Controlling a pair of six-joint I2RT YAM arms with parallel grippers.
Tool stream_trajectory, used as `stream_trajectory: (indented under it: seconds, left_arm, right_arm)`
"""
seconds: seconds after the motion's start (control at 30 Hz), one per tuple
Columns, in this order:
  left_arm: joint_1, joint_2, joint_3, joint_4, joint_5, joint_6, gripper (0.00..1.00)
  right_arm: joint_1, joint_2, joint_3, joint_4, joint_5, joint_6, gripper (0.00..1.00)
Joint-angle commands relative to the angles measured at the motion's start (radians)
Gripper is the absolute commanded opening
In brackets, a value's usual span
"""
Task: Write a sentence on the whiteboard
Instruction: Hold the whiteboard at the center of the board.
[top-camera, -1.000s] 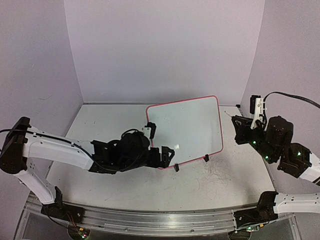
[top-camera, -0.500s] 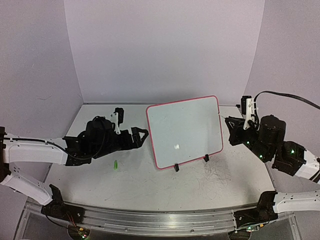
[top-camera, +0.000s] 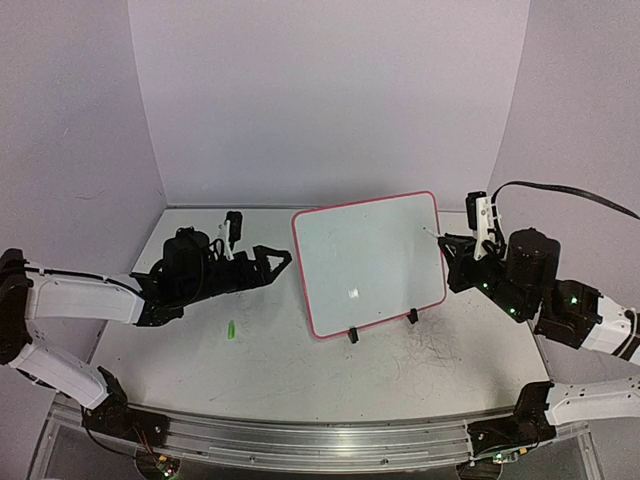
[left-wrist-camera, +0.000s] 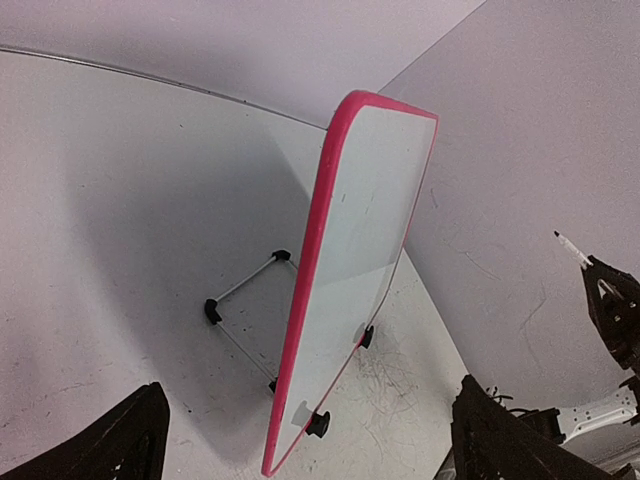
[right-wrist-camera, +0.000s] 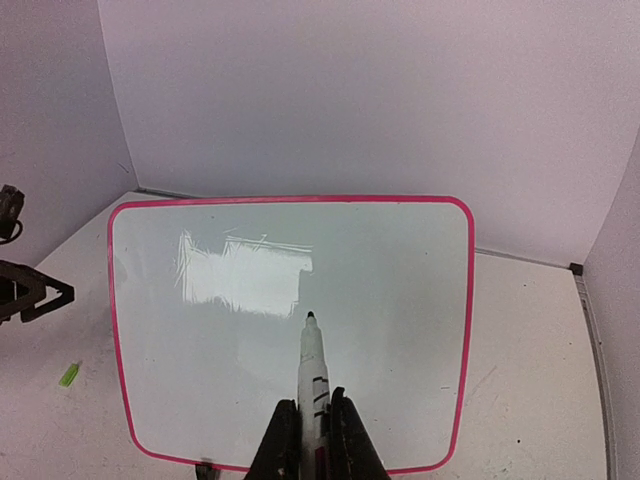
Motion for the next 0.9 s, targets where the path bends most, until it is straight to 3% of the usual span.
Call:
stream_trajectory:
  seconds: [0.0, 0.47, 0.87]
  left_arm:
    - [0.021, 0.059, 0.016, 0.133, 0.070, -0.010, 1.00]
    - [0.054, 0.098, 0.006, 0.140, 0.113, -0.018, 0.99]
    - [0.057, 0.193, 0.060, 0.203, 0.147, -0.010, 0.84]
  right_arm:
    - [0.004, 0.009, 0.036, 0.056, -0.016, -0.034, 0.00]
    - [0.002, 0.061, 0.024, 0.153, -0.020, -0.074, 0.00]
    - [0.003, 0.117, 0.058, 0.137, -0.072, -0.083, 0.00]
